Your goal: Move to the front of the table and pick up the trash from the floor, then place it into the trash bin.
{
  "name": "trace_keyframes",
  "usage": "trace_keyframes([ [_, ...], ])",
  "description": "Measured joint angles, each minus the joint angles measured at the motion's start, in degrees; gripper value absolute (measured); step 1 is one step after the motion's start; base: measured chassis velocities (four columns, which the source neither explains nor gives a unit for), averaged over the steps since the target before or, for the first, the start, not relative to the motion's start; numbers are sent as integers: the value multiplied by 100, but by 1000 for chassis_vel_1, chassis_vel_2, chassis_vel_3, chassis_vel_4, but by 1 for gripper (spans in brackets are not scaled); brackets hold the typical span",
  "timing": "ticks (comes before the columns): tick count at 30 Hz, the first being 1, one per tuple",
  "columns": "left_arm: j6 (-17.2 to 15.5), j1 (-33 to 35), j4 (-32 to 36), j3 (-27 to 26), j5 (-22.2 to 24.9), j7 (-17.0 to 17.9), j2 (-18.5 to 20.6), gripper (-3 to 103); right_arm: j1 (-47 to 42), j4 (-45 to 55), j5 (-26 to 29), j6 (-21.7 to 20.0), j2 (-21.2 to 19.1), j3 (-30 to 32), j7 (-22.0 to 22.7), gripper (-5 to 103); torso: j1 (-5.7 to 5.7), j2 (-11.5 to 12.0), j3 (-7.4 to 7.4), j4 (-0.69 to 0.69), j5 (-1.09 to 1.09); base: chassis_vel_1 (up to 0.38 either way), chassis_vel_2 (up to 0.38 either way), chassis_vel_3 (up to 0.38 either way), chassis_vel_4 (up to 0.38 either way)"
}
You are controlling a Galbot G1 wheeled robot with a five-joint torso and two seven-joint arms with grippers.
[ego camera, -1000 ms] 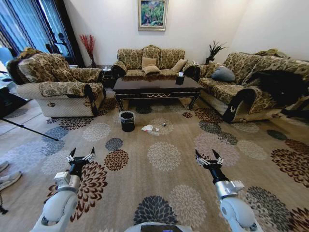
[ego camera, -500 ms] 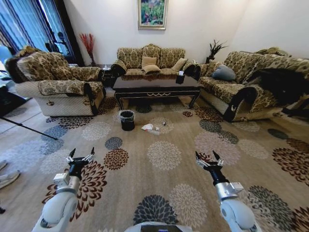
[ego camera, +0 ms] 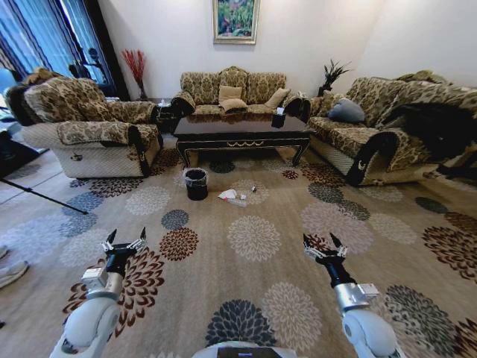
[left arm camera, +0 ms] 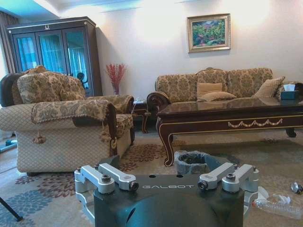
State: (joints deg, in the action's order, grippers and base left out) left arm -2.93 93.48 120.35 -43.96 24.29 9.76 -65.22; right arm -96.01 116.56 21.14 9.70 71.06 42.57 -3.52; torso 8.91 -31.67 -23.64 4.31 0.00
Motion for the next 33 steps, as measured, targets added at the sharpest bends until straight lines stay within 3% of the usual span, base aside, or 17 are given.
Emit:
trace_keyframes([
  [33, -50, -194, -195, 45, 140, 37, 114, 100, -61, -42, -100, 44, -2, 52, -15, 100, -297, 767, 469, 0, 0, 0, 0, 0, 0],
])
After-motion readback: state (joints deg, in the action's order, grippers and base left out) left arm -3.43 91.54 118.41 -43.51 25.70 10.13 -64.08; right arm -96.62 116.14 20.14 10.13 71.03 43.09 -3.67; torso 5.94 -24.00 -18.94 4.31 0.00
